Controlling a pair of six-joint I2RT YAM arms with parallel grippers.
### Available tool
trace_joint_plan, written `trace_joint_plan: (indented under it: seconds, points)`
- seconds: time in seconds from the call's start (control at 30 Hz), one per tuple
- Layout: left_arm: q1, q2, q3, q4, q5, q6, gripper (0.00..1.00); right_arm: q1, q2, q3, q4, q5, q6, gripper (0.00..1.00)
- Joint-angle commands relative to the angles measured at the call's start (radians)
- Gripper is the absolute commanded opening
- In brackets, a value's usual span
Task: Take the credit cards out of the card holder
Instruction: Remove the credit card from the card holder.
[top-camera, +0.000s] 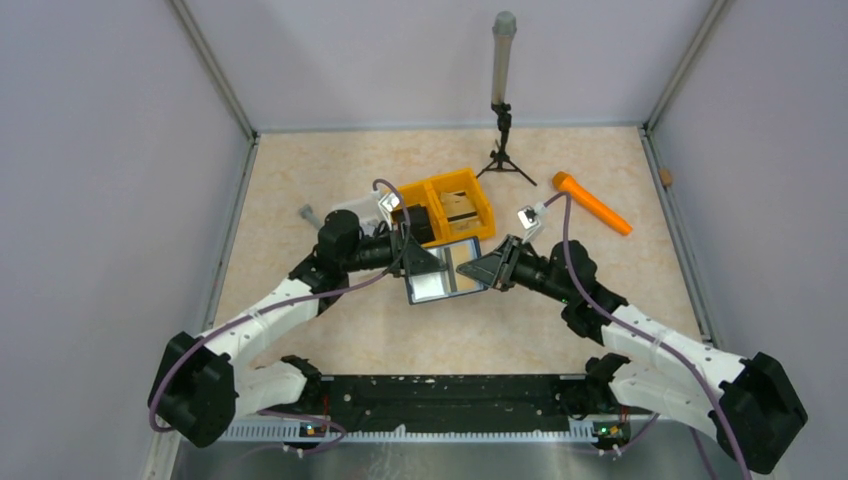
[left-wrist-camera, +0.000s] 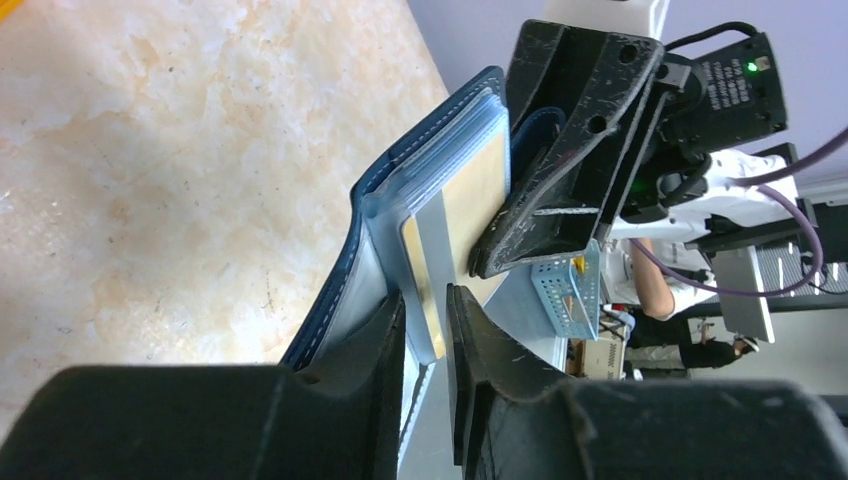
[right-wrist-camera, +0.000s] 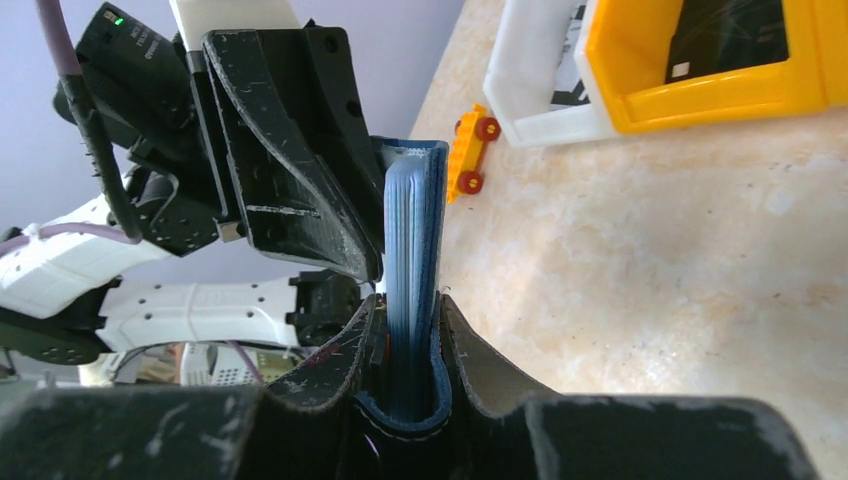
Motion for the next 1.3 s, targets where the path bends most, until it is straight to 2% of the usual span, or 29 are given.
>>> trace_joint_plan:
  seconds: [0.0, 0.23, 0.33, 0.57, 0.6, 0.63, 0.73, 0.97, 1.2, 1.27]
  points:
    - [0.010, -0.023, -0.003, 0.079, 0.055, -0.015, 0.26, -0.008, -0.003, 0.007, 0.174, -0.077, 0.070, 0.00]
    - [0.010, -0.028, -0.017, 0.116, 0.074, -0.045, 0.26, -0.012, 0.048, -0.019, 0.302, -0.122, 0.147, 0.00]
    - [0.010, -0.025, -0.036, 0.189, 0.096, -0.092, 0.24, -0.012, 0.075, -0.022, 0.352, -0.137, 0.169, 0.00]
    - [0.012, 0.008, -0.089, 0.437, 0.120, -0.238, 0.15, -0.012, 0.116, -0.015, 0.394, -0.158, 0.169, 0.00]
    - [0.010, 0.017, -0.093, 0.474, 0.124, -0.259, 0.12, -0.012, 0.123, -0.015, 0.403, -0.166, 0.174, 0.00]
    - [0.010, 0.025, -0.098, 0.509, 0.131, -0.276, 0.03, -0.012, 0.131, -0.014, 0.417, -0.174, 0.179, 0.00]
    - [0.011, 0.033, -0.102, 0.552, 0.129, -0.297, 0.00, -0.012, 0.142, -0.010, 0.431, -0.188, 0.186, 0.00]
    - [0.051, -0.023, -0.119, 0.469, 0.129, -0.254, 0.00, -0.036, 0.041, -0.006, 0.296, -0.118, 0.126, 0.25]
    - [0.069, -0.055, -0.132, 0.412, 0.141, -0.224, 0.00, -0.068, 0.022, -0.026, 0.320, -0.151, 0.156, 0.43]
    - [0.070, -0.049, -0.135, 0.411, 0.141, -0.223, 0.00, -0.072, 0.026, -0.043, 0.368, -0.161, 0.174, 0.43]
